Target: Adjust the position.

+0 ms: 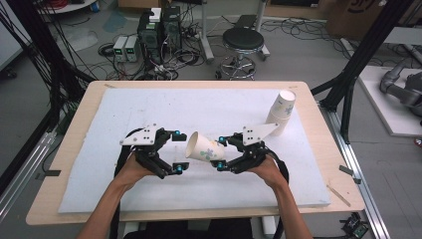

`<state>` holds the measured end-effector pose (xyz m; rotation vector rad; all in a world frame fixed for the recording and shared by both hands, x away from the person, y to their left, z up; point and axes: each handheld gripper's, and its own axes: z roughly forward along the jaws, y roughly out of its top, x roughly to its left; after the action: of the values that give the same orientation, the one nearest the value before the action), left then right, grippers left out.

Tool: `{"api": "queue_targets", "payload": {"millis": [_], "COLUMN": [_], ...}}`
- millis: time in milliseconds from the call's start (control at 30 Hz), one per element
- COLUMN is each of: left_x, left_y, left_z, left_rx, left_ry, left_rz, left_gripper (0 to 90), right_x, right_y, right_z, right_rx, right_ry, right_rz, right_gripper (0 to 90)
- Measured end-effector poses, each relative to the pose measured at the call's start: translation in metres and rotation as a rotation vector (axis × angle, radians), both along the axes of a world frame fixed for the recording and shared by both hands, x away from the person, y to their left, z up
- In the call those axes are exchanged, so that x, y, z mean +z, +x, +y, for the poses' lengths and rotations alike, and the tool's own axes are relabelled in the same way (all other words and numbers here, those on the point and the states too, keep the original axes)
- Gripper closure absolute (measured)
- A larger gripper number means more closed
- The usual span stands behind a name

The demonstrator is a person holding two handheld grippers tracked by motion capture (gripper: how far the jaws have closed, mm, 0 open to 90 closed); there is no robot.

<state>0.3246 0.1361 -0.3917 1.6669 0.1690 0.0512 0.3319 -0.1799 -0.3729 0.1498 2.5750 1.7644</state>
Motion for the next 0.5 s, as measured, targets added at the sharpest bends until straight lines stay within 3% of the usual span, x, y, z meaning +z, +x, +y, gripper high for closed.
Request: {"api": "queue_targets", "payload": {"millis": [500], "left_x": [0.01], "left_y": [0.003], "left_z": [-0.028], "left_rx": [-0.051], "left_ry": [-0.022], "left_rz": [-0.012], "left_gripper": [7.6], "right_x": [-0.002], "right_y": [0.0], "right_z": [0.003], "right_rx": [0.024], "right_ry": [0.017], "right_rz": [-0.002], "right_gripper": [37.3]}}
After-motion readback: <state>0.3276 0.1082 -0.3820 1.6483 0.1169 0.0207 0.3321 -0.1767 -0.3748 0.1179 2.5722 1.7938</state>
